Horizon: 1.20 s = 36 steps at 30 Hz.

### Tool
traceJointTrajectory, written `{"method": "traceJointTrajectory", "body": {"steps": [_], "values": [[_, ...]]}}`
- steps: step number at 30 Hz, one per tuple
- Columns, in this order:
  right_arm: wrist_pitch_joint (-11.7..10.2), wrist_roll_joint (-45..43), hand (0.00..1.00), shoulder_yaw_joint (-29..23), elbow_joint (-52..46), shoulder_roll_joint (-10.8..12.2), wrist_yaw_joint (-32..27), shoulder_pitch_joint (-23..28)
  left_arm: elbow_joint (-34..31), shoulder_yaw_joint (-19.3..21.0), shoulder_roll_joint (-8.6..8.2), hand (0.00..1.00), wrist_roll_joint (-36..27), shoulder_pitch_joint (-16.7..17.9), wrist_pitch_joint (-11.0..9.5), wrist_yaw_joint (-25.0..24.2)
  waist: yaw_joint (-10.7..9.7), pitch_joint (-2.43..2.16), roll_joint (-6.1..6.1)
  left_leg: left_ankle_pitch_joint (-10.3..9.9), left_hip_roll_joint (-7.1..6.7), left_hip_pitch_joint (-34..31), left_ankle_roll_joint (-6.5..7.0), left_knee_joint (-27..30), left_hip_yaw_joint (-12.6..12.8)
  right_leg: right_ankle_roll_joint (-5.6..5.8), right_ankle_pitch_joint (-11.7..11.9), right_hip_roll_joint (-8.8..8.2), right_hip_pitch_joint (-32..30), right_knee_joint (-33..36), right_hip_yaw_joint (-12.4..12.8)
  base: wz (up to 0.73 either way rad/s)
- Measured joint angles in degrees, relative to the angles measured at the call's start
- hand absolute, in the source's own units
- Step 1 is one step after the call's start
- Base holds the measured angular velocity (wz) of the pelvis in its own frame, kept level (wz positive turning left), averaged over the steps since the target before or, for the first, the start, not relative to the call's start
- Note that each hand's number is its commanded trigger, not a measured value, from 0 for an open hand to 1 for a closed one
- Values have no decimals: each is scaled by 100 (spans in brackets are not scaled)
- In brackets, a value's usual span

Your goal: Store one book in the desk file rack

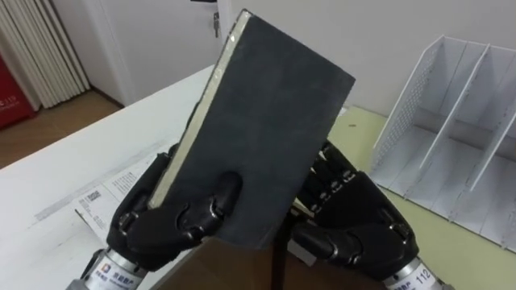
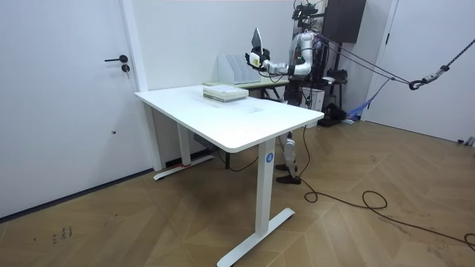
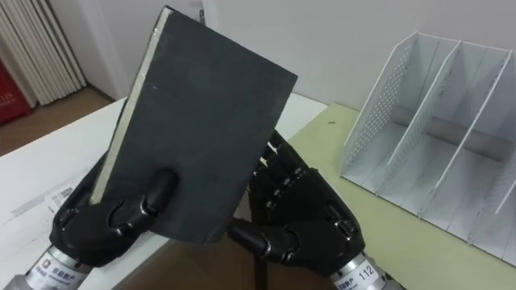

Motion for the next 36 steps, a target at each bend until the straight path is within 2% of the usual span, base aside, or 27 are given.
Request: {"method": "traceJointTrajectory", "body": {"steps": [5, 10, 14, 18, 23, 25, 30, 33, 36], "values": [[62, 203, 0, 86, -91, -19, 60, -57, 5, 8, 192, 100, -18, -241, 109, -157, 105, 1, -2, -3, 19, -58, -5, 5, 58, -9, 5, 29, -156, 70, 123, -10], [79, 482, 0, 301, -207, -48, 255, -81, 12, -22, 216, 100, -17, -269, 170, -363, 117, 1, -5, -6, 22, -51, -9, -6, 69, -9, 5, 33, -200, 65, 131, -1], [188, 672, 0, 460, -261, -115, 391, -81, 95, -81, 279, 100, -17, -269, 178, -407, 118, 1, -6, -6, 23, -84, -9, -10, 76, -10, 5, 34, -235, 65, 133, 0], [205, 671, 0, 538, -262, -275, 435, -80, 297, -87, 317, 100, -25, -270, 179, -503, 117, -4, -18, -5, 24, -82, -8, -29, 86, -14, 9, 33, -201, 71, 136, 0], [438, 668, 0, 523, -262, -491, 440, -80, 684, -181, 478, 100, -145, -363, 192, -662, 124, -3, -17, -6, 25, -47, -8, -33, 78, -14, 9, 32, -152, 42, 122, 0], [442, 679, 0, 518, -262, -596, 440, -80, 717, -190, 484, 100, -143, -390, 237, -698, 146, 1, -10, -6, 25, -50, -9, -46, 77, -14, 9, 34, -166, 55, 124, 0], [449, 692, 0, 515, -280, -664, 462, -79, 716, -187, 547, 100, -144, -390, 295, -792, 170, -20, 29, -7, 26, -42, -10, -53, 78, -15, 9, 36, -169, 63, 125, 0], [449, 692, 0, 505, -280, -705, 546, -79, 717, -182, 616, 100, -169, -389, 295, -852, 180, -37, 62, -7, 26, -33, -10, -44, 79, -15, 10, 35, -162, 62, 123, 0], [448, 692, 0, 498, -279, -712, 586, -79, 716, -182, 733, 100, -199, -388, 295, -884, 259, -33, 102, -7, 29, -36, -10, -35, 78, -23, 15, 32, -167, 64, 123, -1]]}}
